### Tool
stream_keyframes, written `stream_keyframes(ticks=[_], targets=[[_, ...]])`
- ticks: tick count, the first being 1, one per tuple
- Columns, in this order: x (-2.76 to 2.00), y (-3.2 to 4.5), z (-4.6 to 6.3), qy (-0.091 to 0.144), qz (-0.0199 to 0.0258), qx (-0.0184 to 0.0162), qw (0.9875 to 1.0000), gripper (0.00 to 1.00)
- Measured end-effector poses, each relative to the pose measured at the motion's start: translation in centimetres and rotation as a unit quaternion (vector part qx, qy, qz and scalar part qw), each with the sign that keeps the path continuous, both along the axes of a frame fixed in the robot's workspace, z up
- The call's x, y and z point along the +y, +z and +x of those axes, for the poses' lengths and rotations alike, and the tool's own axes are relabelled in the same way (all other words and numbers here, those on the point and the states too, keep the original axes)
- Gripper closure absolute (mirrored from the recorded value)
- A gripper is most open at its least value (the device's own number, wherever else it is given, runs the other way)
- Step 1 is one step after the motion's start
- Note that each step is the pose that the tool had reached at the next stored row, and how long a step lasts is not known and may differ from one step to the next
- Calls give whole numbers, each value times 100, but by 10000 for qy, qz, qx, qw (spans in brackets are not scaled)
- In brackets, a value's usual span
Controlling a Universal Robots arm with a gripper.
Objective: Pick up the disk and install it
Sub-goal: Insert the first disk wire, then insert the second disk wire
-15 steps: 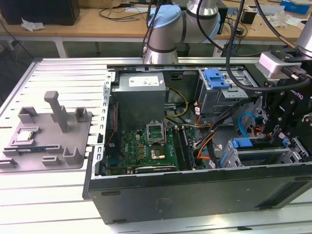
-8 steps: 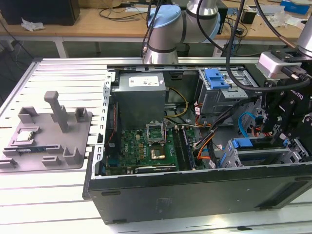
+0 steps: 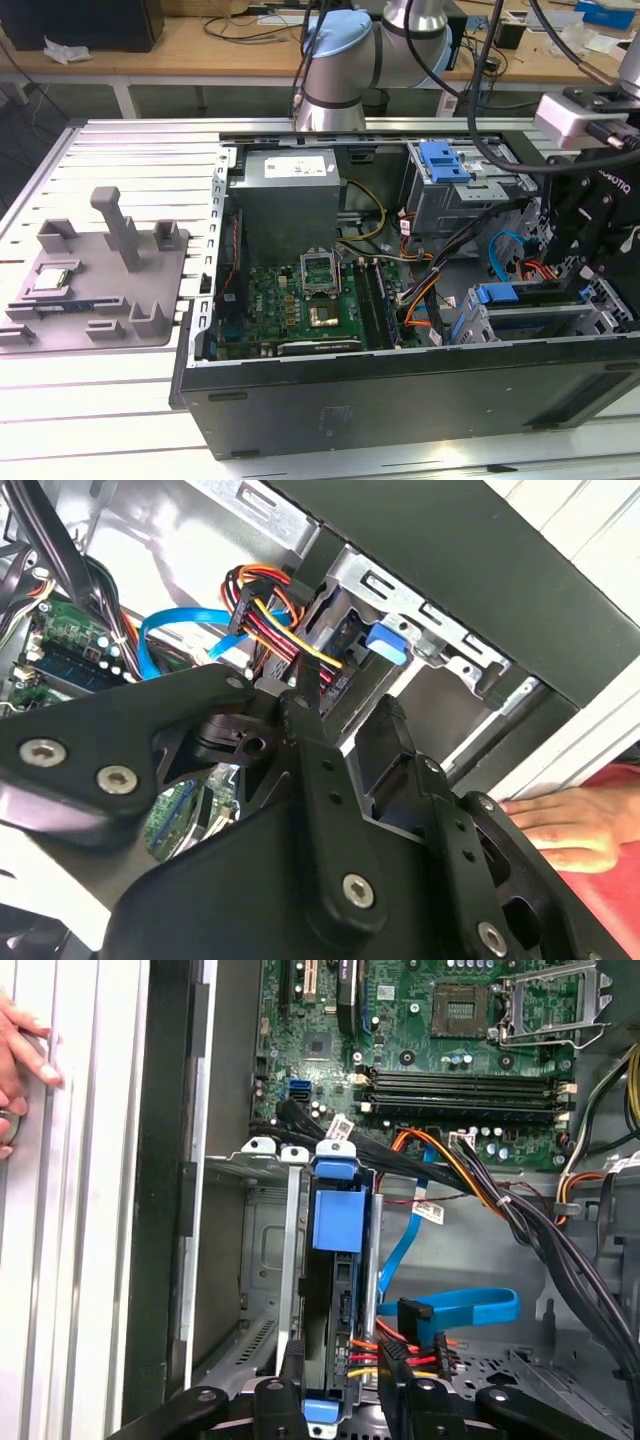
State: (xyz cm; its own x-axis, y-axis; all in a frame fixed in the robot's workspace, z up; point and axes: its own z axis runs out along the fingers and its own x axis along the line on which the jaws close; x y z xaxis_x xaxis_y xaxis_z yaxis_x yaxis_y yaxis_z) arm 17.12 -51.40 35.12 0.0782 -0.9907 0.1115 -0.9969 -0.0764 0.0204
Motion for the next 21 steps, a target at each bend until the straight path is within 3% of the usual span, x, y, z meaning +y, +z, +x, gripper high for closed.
stream_keyframes(ticks=[5, 6, 8, 12, 15, 21], targets=[[37, 60, 0, 0, -37, 0, 10000, 58], [106, 118, 1, 0, -97, 0, 10000, 58], [129, 145, 2, 0, -120, 0, 9999, 58], [250, 201, 5, 0, -197, 0, 9998, 58], [307, 217, 6, -1, -238, 0, 9997, 58], [315, 217, 6, 0, -248, 0, 9997, 58]])
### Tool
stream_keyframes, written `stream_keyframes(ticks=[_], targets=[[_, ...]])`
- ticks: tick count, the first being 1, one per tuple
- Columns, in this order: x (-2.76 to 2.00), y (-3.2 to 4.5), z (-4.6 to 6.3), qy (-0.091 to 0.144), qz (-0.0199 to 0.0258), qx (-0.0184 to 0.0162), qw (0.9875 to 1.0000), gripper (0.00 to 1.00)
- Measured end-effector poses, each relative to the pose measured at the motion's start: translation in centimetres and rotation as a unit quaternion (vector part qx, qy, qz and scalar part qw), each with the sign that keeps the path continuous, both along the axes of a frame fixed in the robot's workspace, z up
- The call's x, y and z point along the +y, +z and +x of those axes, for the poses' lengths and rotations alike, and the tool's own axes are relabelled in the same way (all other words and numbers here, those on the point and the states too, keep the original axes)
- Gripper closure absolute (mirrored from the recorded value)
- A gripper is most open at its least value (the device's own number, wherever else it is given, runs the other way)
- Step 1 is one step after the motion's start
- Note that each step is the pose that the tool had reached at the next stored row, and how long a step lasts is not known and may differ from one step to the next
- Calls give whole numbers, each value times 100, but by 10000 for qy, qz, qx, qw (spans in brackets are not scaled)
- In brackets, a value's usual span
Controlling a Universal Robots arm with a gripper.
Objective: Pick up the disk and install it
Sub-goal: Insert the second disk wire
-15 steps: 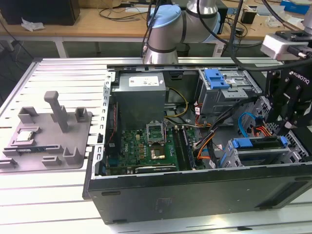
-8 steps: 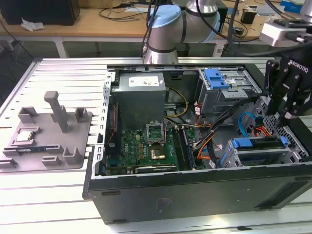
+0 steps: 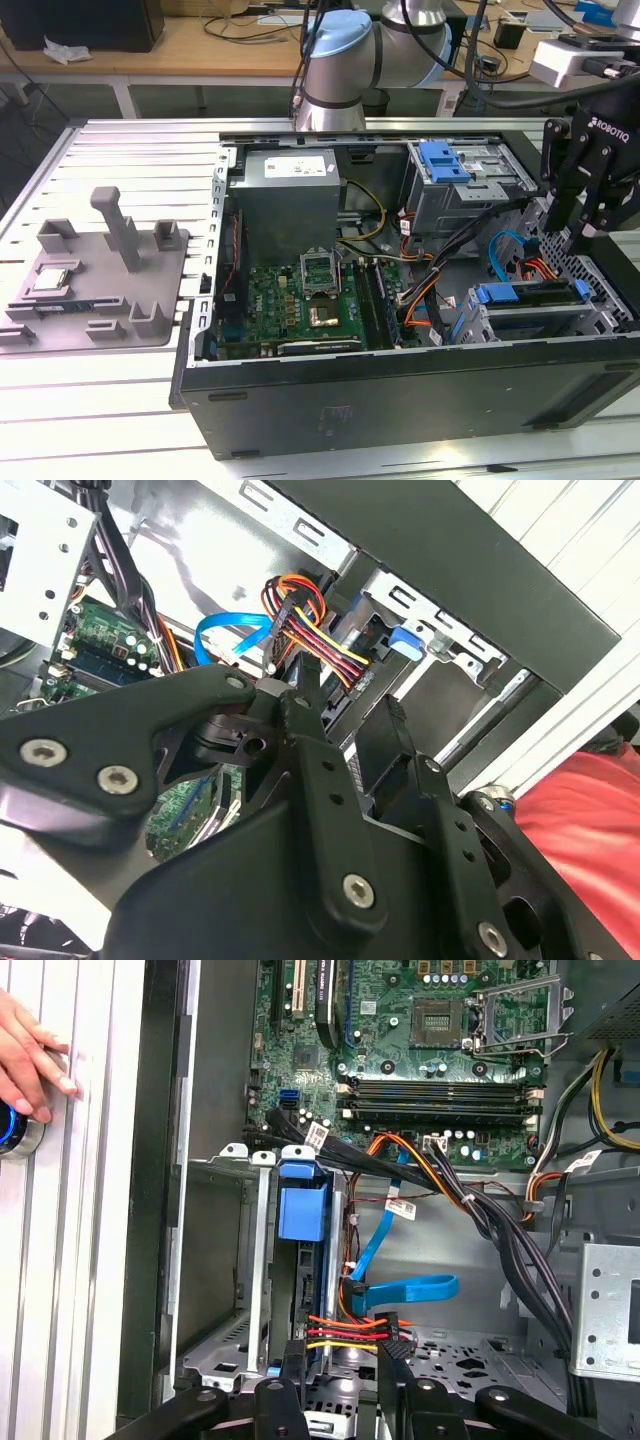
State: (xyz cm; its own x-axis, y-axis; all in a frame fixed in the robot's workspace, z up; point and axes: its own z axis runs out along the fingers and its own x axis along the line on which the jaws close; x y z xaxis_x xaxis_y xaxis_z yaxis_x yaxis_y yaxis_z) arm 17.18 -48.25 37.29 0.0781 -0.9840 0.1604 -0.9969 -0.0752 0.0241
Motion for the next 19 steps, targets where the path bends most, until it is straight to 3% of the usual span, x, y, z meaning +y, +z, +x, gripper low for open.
stream_keyframes(ticks=[9, 11, 13, 14, 19], targets=[[0, -1, 0, 0, -5, 0, 10000, 58], [1, 0, 0, 0, -40, -2, 10000, 58], [39, -1, -4, 1, -208, -13, 9998, 58], [54, 0, -5, 0, -245, -21, 9997, 58], [134, -17, -17, -2, -258, -49, 9997, 58]])
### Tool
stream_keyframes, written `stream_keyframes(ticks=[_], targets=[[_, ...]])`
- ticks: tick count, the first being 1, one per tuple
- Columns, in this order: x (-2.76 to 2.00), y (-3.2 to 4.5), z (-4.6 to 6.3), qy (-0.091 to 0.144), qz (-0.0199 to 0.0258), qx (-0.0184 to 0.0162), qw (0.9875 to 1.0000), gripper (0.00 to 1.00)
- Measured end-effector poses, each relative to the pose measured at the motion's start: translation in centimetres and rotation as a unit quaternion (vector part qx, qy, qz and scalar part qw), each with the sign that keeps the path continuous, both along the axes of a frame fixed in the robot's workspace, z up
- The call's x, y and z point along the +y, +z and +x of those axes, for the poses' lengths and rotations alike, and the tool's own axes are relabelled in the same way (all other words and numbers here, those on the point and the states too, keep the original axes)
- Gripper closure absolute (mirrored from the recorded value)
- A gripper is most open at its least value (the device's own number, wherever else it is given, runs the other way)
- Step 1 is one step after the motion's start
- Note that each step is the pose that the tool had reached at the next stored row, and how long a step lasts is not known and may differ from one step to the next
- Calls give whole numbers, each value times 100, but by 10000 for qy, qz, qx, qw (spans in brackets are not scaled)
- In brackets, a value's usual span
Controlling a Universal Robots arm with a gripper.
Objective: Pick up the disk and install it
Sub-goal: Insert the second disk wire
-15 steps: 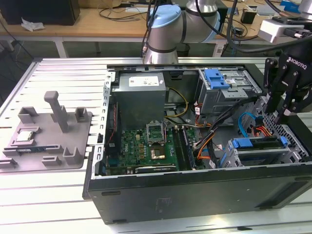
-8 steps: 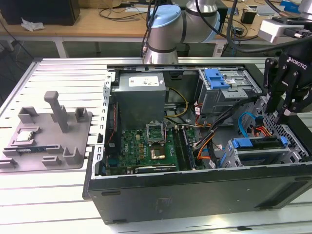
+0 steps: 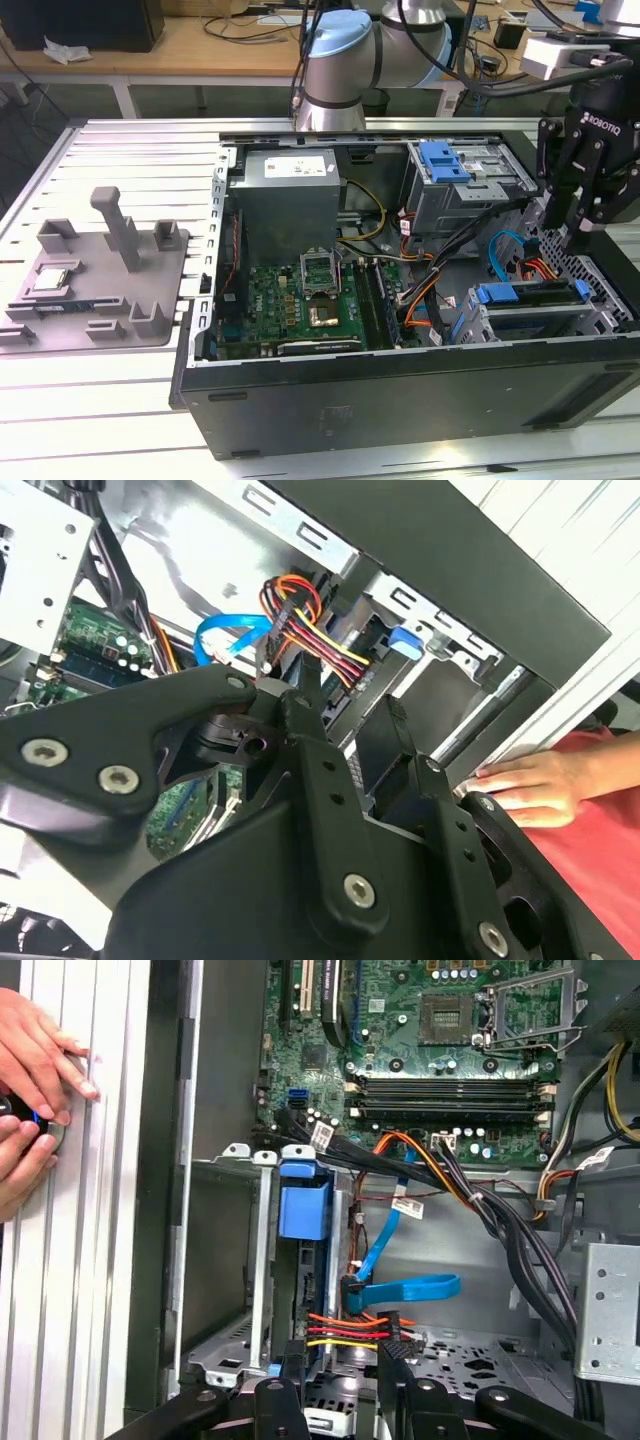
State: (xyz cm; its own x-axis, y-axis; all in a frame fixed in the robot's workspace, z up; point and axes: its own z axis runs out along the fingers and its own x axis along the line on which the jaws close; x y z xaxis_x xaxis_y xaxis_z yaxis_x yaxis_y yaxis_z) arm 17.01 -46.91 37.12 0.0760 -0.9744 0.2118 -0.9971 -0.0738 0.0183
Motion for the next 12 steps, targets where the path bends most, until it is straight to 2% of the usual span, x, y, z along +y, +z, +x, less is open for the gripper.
stream_keyframes(ticks=[7, 12], targets=[[49, -21, -46, 1, -27, -6, 10000, 58], [53, -35, -126, 1, -42, -7, 10000, 58]])
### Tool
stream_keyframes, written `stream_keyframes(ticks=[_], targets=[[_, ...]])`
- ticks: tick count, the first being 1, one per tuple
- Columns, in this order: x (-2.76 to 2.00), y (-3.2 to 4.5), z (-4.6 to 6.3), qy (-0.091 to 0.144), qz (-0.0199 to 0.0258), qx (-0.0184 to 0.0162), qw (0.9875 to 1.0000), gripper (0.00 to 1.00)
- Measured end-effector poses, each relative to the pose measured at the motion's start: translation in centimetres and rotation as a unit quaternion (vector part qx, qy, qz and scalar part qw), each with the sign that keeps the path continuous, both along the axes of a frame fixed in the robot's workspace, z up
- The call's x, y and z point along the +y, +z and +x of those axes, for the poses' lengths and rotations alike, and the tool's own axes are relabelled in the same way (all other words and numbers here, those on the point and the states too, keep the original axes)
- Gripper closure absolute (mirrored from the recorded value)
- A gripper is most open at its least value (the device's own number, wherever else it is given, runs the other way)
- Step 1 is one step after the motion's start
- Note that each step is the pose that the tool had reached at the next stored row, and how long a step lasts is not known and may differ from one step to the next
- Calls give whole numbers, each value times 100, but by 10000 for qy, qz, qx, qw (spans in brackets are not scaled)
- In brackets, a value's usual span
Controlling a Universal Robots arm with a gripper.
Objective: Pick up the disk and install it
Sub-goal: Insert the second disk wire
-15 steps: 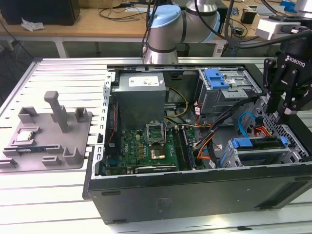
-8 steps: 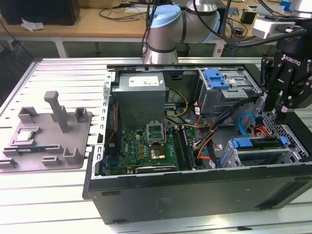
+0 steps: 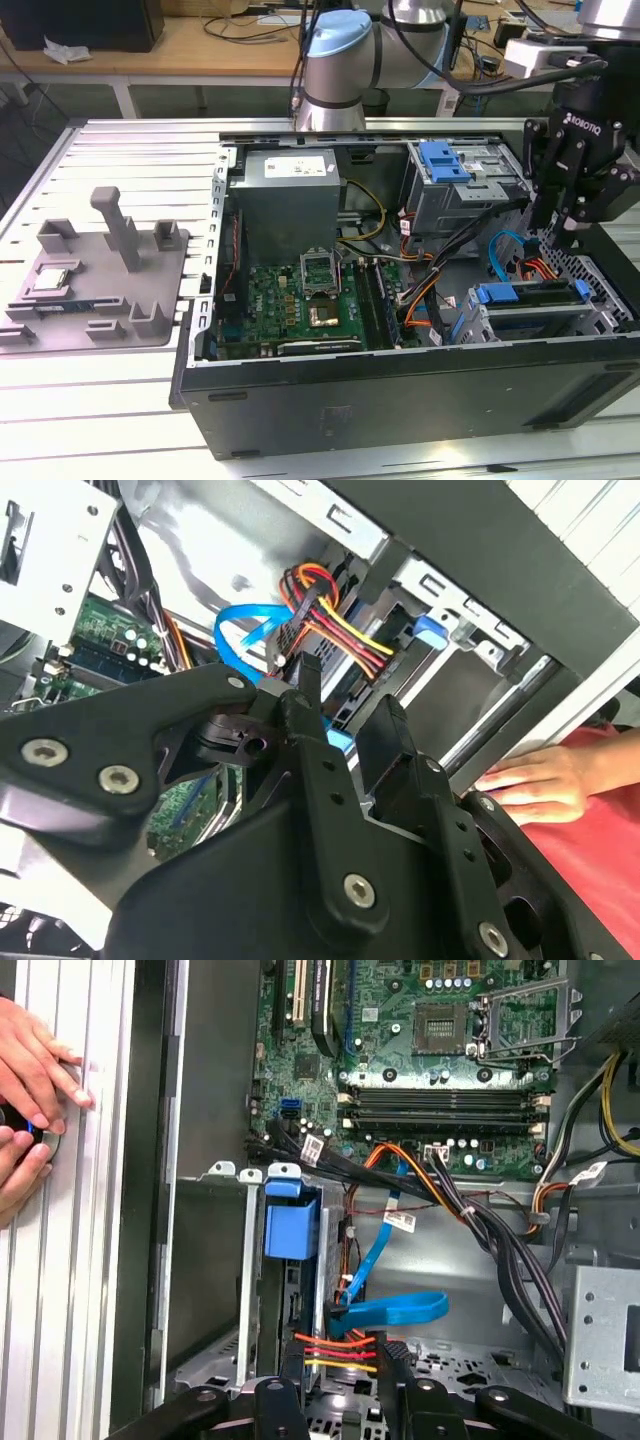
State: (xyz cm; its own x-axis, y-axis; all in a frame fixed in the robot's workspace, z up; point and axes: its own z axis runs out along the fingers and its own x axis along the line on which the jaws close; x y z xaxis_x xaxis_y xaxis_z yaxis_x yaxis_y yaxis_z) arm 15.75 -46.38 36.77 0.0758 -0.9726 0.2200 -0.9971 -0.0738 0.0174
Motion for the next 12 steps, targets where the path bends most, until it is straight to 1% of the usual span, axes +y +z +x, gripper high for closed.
stream_keyframes(ticks=[2, 5, 7, 8, 9, 10, 12], targets=[[0, -12, -49, 0, -2, -1, 10000, 58], [-5, -32, -54, 0, -3, -1, 10000, 58], [-9, -41, -81, -1, -2, -2, 10000, 58], [-25, -44, -95, -1, -3, -3, 10000, 58], [-57, -47, -104, -1, -3, -3, 10000, 58], [-74, -50, -110, -1, -2, -3, 10000, 58], [-75, -56, -117, -1, -4, -11, 10000, 58]])
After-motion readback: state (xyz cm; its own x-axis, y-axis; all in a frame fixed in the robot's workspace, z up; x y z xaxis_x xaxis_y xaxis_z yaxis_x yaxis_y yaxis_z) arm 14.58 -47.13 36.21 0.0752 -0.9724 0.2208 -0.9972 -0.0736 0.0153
